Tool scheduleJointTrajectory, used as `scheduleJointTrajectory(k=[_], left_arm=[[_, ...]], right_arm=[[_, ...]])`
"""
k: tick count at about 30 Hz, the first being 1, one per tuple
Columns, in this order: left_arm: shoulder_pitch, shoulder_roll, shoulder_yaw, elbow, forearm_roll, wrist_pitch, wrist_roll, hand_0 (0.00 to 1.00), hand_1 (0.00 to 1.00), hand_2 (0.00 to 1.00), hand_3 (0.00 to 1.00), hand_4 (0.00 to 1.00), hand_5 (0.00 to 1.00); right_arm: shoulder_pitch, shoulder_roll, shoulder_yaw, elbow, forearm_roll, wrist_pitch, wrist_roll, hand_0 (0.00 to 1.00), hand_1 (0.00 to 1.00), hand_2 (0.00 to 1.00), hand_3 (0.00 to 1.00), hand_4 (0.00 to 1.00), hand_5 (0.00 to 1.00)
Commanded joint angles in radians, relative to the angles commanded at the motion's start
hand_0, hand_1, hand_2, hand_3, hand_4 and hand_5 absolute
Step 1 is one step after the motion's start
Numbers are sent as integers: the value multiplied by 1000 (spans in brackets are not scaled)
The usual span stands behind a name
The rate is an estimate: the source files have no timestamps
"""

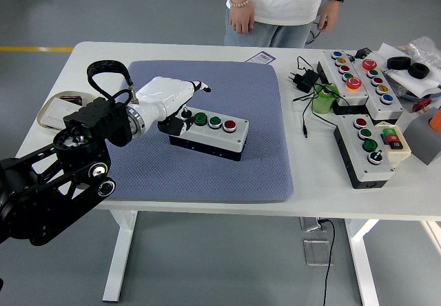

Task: Pick up the button,place it on the desk,press the button,press the button

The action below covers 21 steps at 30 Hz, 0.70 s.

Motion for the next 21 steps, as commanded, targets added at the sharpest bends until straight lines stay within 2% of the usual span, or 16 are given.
scheduleJointTrajectory(k=[1, 6, 21], left_arm=[[-2, -2, 4, 6, -3, 0, 1, 30, 2, 36, 837, 423, 2], [-23, -18, 40, 37, -22, 1, 1, 30, 2, 36, 837, 423, 2], [-47, -40, 120, 118, -53, 6, -3, 30, 2, 32, 831, 394, 2]], right_arm=[[0, 0, 0, 0, 0, 0, 0, 643, 507, 546, 588, 234, 351], [1, 0, -3, 0, 2, 0, 1, 643, 507, 546, 588, 234, 351], [3, 0, -3, 0, 3, 0, 1, 643, 508, 546, 588, 234, 350]])
